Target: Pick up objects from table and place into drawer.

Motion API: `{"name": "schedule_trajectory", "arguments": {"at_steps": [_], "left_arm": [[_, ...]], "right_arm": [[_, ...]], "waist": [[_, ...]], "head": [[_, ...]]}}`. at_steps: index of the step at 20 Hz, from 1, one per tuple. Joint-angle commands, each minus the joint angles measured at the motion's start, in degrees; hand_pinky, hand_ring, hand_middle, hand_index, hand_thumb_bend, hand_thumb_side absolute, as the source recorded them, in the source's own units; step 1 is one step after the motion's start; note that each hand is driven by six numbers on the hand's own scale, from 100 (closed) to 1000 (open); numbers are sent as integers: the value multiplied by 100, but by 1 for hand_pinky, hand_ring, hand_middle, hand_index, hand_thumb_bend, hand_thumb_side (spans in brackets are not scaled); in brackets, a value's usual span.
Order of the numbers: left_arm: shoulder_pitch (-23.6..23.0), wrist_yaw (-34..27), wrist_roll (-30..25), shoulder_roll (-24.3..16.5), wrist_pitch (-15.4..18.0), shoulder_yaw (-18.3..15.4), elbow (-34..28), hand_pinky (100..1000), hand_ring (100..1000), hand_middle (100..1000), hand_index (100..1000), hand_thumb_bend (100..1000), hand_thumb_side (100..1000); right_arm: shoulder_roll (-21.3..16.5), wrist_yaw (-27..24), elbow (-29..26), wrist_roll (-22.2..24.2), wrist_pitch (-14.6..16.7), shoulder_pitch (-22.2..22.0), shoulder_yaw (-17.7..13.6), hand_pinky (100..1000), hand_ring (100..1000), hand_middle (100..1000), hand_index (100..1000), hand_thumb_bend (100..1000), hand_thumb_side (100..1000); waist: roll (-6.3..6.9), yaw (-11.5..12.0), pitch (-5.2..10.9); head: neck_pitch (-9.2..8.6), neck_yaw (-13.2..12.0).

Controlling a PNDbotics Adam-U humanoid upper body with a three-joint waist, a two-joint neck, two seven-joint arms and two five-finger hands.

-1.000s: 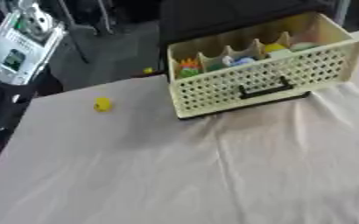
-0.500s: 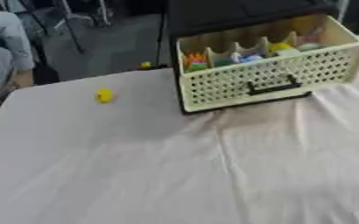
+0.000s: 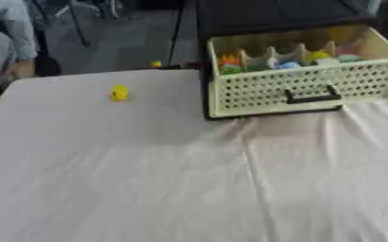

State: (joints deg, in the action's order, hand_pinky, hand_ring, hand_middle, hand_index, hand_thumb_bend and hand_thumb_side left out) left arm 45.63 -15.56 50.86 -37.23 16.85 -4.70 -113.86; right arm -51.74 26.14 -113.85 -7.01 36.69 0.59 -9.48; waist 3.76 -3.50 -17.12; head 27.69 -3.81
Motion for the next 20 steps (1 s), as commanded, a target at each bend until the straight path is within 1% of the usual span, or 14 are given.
{"name": "schedule_trajectory", "arguments": {"at_steps": [1, 2, 3, 4, 5, 7, 9, 11, 12, 14, 16, 20], "left_arm": [[-118, 0, 55, 111, 236, 22, -73, 479, 568, 740, 820, 385, 526], [-200, 24, 23, 182, 232, 29, -73, 486, 568, 741, 820, 382, 530], [-276, 38, -10, 246, 215, 39, -73, 505, 566, 743, 819, 372, 540], [-357, 38, -53, 315, 182, 54, -73, 507, 566, 743, 819, 370, 542], [-425, 35, -96, 375, 148, 65, -73, 510, 564, 744, 818, 363, 548], [-546, 15, -196, 496, 64, 101, -73, 521, 563, 747, 817, 353, 560], [-644, -21, -318, 593, -48, 143, -73, 527, 562, 751, 817, 345, 574], [-723, -70, -414, 673, -161, 154, -73, 535, 561, 752, 817, 336, 584], [-769, -90, -451, 712, -225, 154, -73, 537, 560, 753, 816, 331, 589], [-884, -147, -532, 787, -344, 189, -73, 544, 557, 756, 816, 316, 599], [-986, -227, -682, 826, -475, 281, -73, 553, 556, 759, 817, 301, 611], [-1070, -350, -924, 931, -661, 366, -73, 559, 555, 762, 818, 289, 627]], "right_arm": [[-637, 192, -74, 331, 39, -56, 16, 391, 473, 502, 731, 100, 768], [-761, 207, -74, 460, 87, -82, 53, 387, 471, 501, 731, 100, 788], [-872, 210, -74, 586, 120, -99, 81, 384, 471, 518, 735, 100, 859], [-996, 234, -74, 727, 131, -108, 110, 382, 468, 527, 737, 100, 873], [-1102, 255, -74, 858, 135, -115, 148, 366, 471, 544, 735, 100, 916], [-1288, 297, -74, 1141, 146, -140, 278, 366, 491, 573, 745, 100, 1000], [-1450, 310, -74, 1465, 154, -151, 428, 360, 492, 581, 755, 100, 1000], [-1613, 210, -74, 1810, 157, -149, 579, 354, 495, 582, 762, 100, 1000], [-1708, 131, -74, 2010, 151, -147, 653, 359, 505, 588, 767, 100, 1000], [-1874, -60, -74, 2419, 115, -155, 804, 396, 547, 613, 782, 100, 1000], [-1964, -286, -74, 2793, 39, -153, 941, 428, 576, 648, 801, 100, 1000], [-1982, -798, -74, 3492, -170, -98, 1179, 437, 601, 668, 809, 100, 1000]], "waist": [[-90, 49, 126], [-121, 71, 132], [-148, 89, 137], [-173, 104, 144], [-193, 119, 148], [-237, 151, 155], [-285, 181, 161], [-332, 204, 171], [-352, 214, 178], [-376, 236, 192], [-395, 261, 196], [-427, 326, 186]], "head": [[14, 195], [14, 245], [11, 285], [7, 323], [-1, 357], [0, 431], [17, 495], [42, 545], [49, 575], [51, 662], [45, 740], [32, 863]]}}
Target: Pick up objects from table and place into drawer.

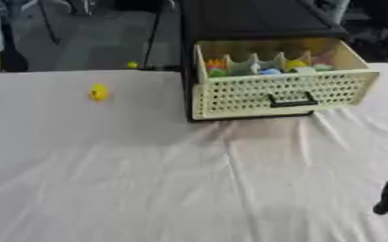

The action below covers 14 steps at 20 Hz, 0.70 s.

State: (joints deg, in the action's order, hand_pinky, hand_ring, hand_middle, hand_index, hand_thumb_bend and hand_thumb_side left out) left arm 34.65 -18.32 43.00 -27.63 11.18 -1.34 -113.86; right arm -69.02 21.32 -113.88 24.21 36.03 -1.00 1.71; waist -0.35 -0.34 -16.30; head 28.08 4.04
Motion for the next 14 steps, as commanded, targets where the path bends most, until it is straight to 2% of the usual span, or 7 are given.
{"name": "schedule_trajectory", "arguments": {"at_steps": [1, 7, 14], "left_arm": [[16, -90, -177, -5, -124, 42, -73, 560, 555, 763, 818, 287, 629], [-58, -119, -338, 147, -288, 88, -73, 568, 556, 767, 821, 276, 643], [-146, -124, -421, 341, -478, 83, -73, 574, 556, 771, 821, 266, 665]], "right_arm": [[-246, -426, -71, 493, -160, 90, 86, 440, 606, 673, 812, 100, 1000], [-259, -818, -71, 764, -484, 458, 96, 431, 606, 685, 821, 100, 1000], [-282, -1144, -71, 857, -662, 923, 79, 424, 605, 687, 825, 100, 1000]], "waist": [[-23, 27, 102], [-70, 163, 83], [-168, 327, 40]], "head": [[-11, 102], [-17, 256], [-73, 451]]}}
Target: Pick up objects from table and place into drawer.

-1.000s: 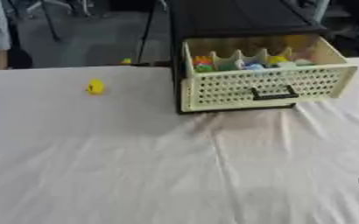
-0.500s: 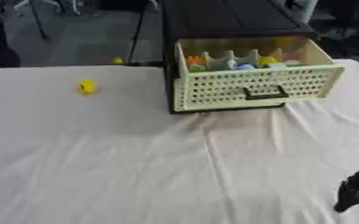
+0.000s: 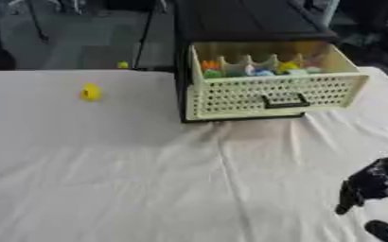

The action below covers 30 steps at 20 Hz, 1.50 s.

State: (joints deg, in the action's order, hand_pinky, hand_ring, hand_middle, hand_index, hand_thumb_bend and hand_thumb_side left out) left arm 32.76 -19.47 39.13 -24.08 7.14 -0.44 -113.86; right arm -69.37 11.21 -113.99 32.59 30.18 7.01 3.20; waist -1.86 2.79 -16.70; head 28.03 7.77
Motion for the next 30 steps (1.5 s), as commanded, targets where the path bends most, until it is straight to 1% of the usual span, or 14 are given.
{"name": "schedule_trajectory", "arguments": {"at_steps": [1, 5, 9, 13, 14, 15, 17, 22, 30], "left_arm": [[35, -7, -40, 11, -98, -12, -73, 574, 555, 772, 821, 266, 665], [8, -4, -59, 104, -192, -19, -73, 577, 555, 773, 821, 259, 675], [-7, 15, -88, 152, -257, -24, -73, 579, 556, 775, 822, 255, 682], [-7, 29, -124, 187, -321, -12, -73, 583, 556, 778, 822, 249, 691], [-2, 30, -140, 199, -341, -7, -73, 584, 556, 779, 823, 230, 701], [3, 34, -155, 210, -358, -5, -73, 584, 556, 779, 823, 248, 693], [-9, 46, -180, 238, -386, -9, -73, 586, 556, 780, 824, 245, 697], [-69, 97, -187, 332, -476, -35, -73, 589, 556, 782, 823, 235, 708], [-73, 166, -220, 416, -554, -27, -73, 591, 555, 783, 823, 228, 716]], "right_arm": [[-243, -176, -60, 18, -136, 184, -84, 424, 604, 687, 825, 100, 1000], [-208, -388, -60, -6, -521, 420, -143, 416, 598, 686, 832, 100, 1000], [-126, -587, -60, 29, -968, 516, -197, 414, 596, 688, 844, 100, 1000], [-45, -692, -60, 33, -1326, 617, -247, 415, 600, 697, 862, 100, 1000], [-25, -711, -60, 25, -1430, 662, -265, 418, 604, 702, 863, 100, 1000], [-9, -714, -60, 12, -1546, 704, -283, 419, 605, 703, 863, 100, 1000], [24, -700, -60, -8, -1761, 758, -311, 421, 608, 706, 863, 100, 1000], [106, -674, -60, -103, -2119, 832, -387, 424, 614, 716, 863, 100, 1000], [208, -348, -60, -383, -2538, 843, -544, 425, 618, 718, 859, 100, 1000]], "waist": [[-33, 39, 73], [-99, 170, 32], [-153, 290, -32], [-210, 380, -108], [-230, 405, -129], [-247, 431, -148], [-277, 485, -185], [-350, 605, -285], [-493, 765, -438]], "head": [[-80, 106], [-159, 235], [-247, 329], [-313, 419], [-330, 446], [-345, 476], [-374, 535], [-447, 641], [-580, 833]]}}
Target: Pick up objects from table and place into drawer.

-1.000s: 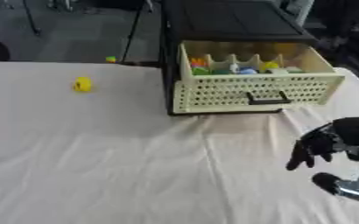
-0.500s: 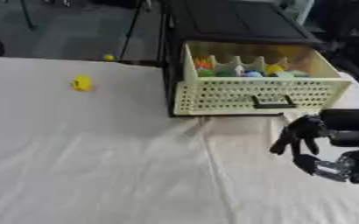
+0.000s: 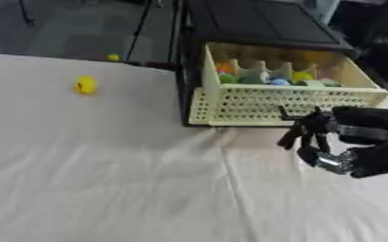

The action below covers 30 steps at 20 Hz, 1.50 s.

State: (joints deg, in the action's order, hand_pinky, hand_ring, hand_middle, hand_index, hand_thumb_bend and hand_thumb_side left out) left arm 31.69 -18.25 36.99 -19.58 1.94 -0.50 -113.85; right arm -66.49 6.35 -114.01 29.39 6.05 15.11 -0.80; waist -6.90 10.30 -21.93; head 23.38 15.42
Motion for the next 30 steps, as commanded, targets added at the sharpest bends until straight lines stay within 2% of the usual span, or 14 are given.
{"name": "schedule_trajectory", "arguments": {"at_steps": [1, 4, 10, 16, 22, 30], "left_arm": [[28, 54, -9, -28, -41, -24, -74, 592, 555, 784, 823, 226, 718], [-2, 86, -17, -3, -66, -35, -74, 594, 555, 785, 823, 224, 721], [-17, 115, -96, 51, -102, -26, -74, 597, 554, 786, 822, 222, 724], [-32, 134, -160, 104, -136, -7, -74, 598, 554, 786, 822, 216, 729], [-41, 150, -253, 151, -195, 48, -74, 600, 554, 787, 822, 208, 735], [-74, 177, -409, 192, -275, 120, -74, 601, 552, 787, 822, 197, 745]], "right_arm": [[-62, 183, -58, -89, -187, 22, -167, 425, 618, 716, 858, 100, 1000], [-23, 313, -58, -178, -320, 5, -219, 426, 619, 715, 857, 100, 1000], [26, 409, -58, -312, -372, 69, -235, 435, 628, 719, 864, 100, 1000], [66, 550, -58, -625, -474, 90, -324, 500, 679, 738, 868, 100, 1000], [79, 558, -42, -865, -473, 126, -391, 501, 683, 738, 864, 100, 1000], [70, 860, 53, -1255, -446, 140, -479, 474, 657, 685, 847, 100, 1000]], "waist": [[-2, 35, 62], [-27, 83, -5], [-65, 122, -144], [-107, 155, -245], [-140, 167, -319], [-182, 181, -415]], "head": [[-132, 97], [-170, 162], [-244, 223], [-345, 233], [-418, 235], [-549, 243]]}}
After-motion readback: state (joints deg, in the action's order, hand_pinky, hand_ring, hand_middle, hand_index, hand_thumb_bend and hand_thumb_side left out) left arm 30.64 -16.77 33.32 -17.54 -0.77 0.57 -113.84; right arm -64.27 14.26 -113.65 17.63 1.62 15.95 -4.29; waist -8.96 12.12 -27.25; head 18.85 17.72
